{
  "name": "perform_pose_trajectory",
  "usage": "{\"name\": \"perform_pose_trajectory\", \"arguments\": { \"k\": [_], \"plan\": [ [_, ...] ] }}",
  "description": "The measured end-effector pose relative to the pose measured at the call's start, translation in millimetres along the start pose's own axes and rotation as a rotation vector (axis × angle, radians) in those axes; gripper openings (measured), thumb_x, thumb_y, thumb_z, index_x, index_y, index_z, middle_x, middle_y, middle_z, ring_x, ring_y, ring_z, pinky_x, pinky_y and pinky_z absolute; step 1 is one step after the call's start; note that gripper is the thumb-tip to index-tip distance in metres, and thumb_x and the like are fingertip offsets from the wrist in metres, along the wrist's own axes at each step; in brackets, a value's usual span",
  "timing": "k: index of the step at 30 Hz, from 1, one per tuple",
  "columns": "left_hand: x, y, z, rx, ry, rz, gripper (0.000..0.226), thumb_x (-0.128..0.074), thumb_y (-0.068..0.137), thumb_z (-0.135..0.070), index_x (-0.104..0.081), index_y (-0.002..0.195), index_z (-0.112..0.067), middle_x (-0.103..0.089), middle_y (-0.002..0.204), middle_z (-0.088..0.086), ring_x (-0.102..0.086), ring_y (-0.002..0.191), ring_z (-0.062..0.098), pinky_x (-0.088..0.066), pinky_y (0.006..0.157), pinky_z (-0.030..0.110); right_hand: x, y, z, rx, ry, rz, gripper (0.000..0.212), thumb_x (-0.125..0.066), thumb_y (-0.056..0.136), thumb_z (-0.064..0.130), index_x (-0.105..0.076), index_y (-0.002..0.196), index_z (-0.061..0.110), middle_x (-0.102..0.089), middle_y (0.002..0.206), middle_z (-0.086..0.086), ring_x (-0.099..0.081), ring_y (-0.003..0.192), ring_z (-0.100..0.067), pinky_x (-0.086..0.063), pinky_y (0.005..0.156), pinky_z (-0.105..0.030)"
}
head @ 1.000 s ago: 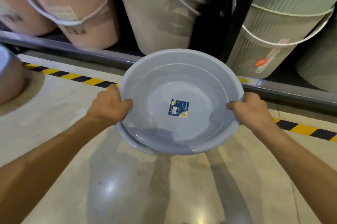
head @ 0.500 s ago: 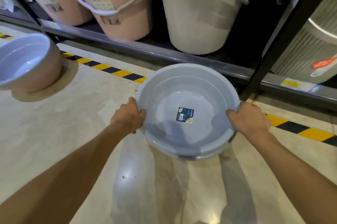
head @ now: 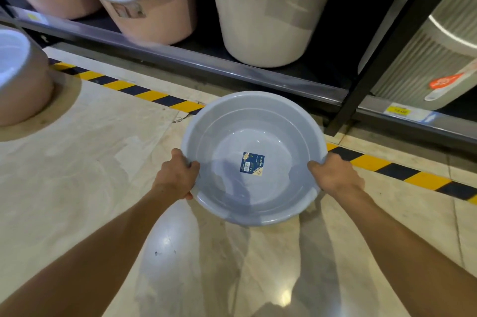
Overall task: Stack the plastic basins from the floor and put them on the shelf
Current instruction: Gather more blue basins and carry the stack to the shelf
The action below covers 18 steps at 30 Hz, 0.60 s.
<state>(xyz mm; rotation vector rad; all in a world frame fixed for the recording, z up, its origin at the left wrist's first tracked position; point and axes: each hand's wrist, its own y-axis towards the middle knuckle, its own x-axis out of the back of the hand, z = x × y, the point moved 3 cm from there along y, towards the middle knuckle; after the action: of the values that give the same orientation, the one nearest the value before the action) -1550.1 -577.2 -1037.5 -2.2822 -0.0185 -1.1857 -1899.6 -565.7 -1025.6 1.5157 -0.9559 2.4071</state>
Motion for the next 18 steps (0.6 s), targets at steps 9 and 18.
{"name": "perform_pose_trajectory", "arguments": {
  "k": [9, 18],
  "plan": [
    [-10, -18, 26, 0.125, -0.270, 0.125, 0.048, -0.062, 0.086, -0.067, -0.065, 0.099, -0.021, -0.077, 0.069, 0.006, -0.074, 0.050, 0.021, -0.053, 0.047, 0.026, -13, -15, -15, 0.000, 0.292, 0.030, 0.036, -0.061, 0.086, 0.057, -0.060, 0.107, 0.029, -0.071, 0.099, -0.004, -0.070, 0.089, -0.033, -0.058, 0.087, -0.052],
    [-17, -25, 14, 0.126, -0.449, -0.022, 0.015, -0.065, 0.089, -0.024, -0.066, 0.096, -0.011, -0.072, 0.081, 0.009, -0.073, 0.059, 0.027, -0.053, 0.038, 0.024, -22, -16, -10, 0.022, 0.682, 0.062, 0.022, -0.067, 0.085, 0.016, -0.066, 0.106, 0.023, -0.072, 0.099, -0.006, -0.068, 0.083, -0.026, -0.056, 0.059, -0.036]
  ]
}}
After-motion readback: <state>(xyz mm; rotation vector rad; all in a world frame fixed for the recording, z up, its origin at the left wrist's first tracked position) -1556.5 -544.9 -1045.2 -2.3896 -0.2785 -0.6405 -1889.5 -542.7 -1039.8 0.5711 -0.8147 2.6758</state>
